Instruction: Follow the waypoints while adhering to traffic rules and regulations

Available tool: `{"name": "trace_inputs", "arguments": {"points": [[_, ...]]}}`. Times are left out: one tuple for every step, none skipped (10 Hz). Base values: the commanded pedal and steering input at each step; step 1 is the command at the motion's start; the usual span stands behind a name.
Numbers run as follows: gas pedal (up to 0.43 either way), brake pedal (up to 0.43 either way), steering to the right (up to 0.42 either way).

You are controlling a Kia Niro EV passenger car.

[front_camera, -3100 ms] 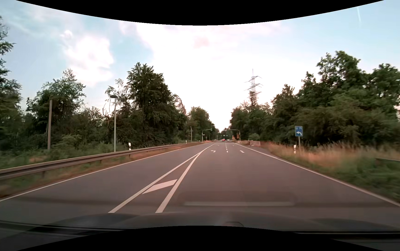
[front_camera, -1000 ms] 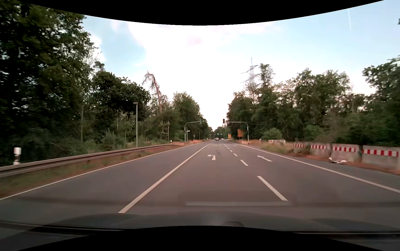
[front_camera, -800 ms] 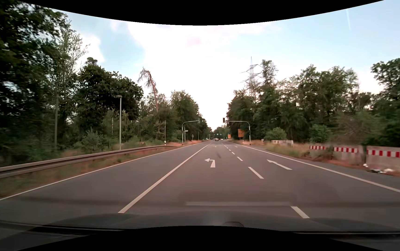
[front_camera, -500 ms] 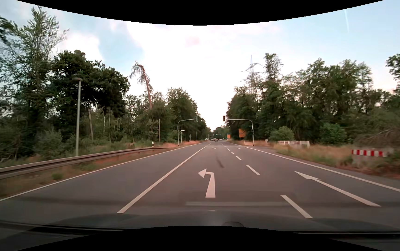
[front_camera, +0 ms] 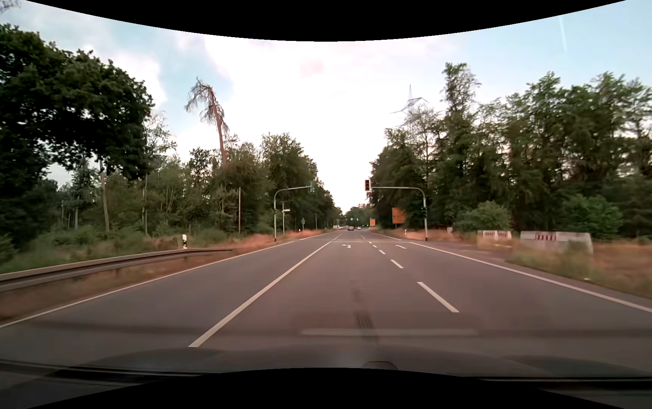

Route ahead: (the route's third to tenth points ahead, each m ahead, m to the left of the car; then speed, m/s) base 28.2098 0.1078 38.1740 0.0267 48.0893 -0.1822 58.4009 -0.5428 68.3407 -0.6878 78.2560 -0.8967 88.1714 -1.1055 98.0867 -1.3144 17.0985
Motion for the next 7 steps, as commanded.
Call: {"name": "trace_inputs", "arguments": {"points": [[0.0,0.0,-0.001],[0.0,0.0,-0.001],[0.0,0.0,-0.002],[0.0,0.0,-0.002],[0.0,0.0,-0.002],[0.0,0.0,-0.002],[0.0,0.0,-0.002]]}}
